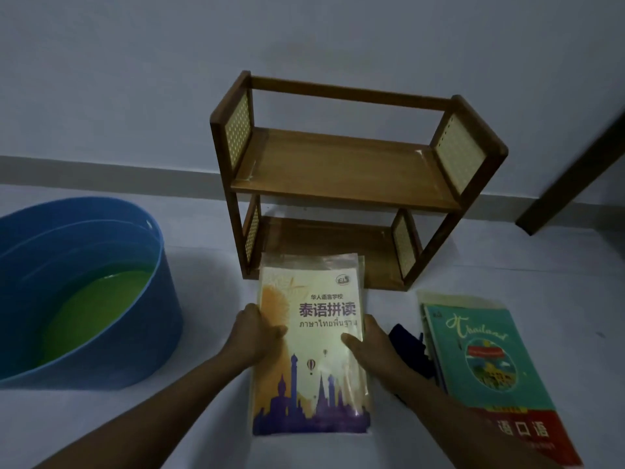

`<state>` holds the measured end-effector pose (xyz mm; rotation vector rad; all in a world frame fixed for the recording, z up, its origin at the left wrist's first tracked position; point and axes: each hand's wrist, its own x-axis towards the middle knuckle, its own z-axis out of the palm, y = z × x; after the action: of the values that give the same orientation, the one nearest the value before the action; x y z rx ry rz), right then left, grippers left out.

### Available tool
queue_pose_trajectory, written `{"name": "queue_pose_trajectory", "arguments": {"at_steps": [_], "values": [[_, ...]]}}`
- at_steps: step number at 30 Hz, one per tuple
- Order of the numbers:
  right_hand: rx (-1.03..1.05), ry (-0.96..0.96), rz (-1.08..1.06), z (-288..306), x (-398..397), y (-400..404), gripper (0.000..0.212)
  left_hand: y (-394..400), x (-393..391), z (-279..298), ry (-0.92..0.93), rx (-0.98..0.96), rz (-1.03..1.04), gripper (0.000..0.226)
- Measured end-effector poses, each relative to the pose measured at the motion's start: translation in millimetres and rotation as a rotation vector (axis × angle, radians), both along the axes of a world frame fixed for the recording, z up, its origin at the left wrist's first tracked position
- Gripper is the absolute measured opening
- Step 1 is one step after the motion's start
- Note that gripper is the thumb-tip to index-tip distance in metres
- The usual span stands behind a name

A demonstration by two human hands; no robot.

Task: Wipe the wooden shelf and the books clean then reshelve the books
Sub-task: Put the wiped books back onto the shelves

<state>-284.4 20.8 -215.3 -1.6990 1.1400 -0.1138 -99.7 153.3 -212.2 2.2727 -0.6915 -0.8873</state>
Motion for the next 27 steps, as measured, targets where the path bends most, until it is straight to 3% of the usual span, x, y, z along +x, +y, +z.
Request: {"name": "queue_pose_trajectory", "arguments": {"at_steps": [2,4,6,9,11,13,17,22,27], "values": [[-0.042,0.093,0.004,-16.7,6.3,-5.4,0.032,-2.8,1.3,-15.1,-0.135,0.151,-0.016,0.052],[-0.110,0.235,0.027,-33.2,10.3,-10.3,0.040,-3.7,-3.4,-26.4,-0.159,0.250,-0.041,0.051],[-0.092,0.302,0.031,-41.4,12.1,-10.8,0.048,-3.3,-9.3,-37.6,-0.009,0.236,0.026,0.056],[0.275,0.104,-0.137,-41.3,14.9,-11.0,0.060,0.8,-2.1,-36.0,0.354,0.071,0.255,0.052],[0.515,-0.014,-0.234,-32.5,13.4,-15.8,0.052,0.7,4.6,-29.0,0.713,-0.072,0.382,0.045],[0.640,-0.094,-0.231,-22.5,9.9,-17.3,0.037,2.6,4.4,-12.7,0.839,-0.116,0.348,0.039],[0.591,-0.293,-0.078,0.4,2.6,-14.6,0.042,0.6,0.7,18.5,0.678,-0.261,0.117,0.027],[0.266,-0.485,0.042,46.7,-6.4,-14.8,0.053,17.2,-6.5,76.7,0.451,-0.574,-0.076,0.038],[0.162,-0.503,0.015,65.1,-16.0,-2.2,0.051,35.5,-3.9,85.0,0.251,-0.596,-0.131,0.047]]}}
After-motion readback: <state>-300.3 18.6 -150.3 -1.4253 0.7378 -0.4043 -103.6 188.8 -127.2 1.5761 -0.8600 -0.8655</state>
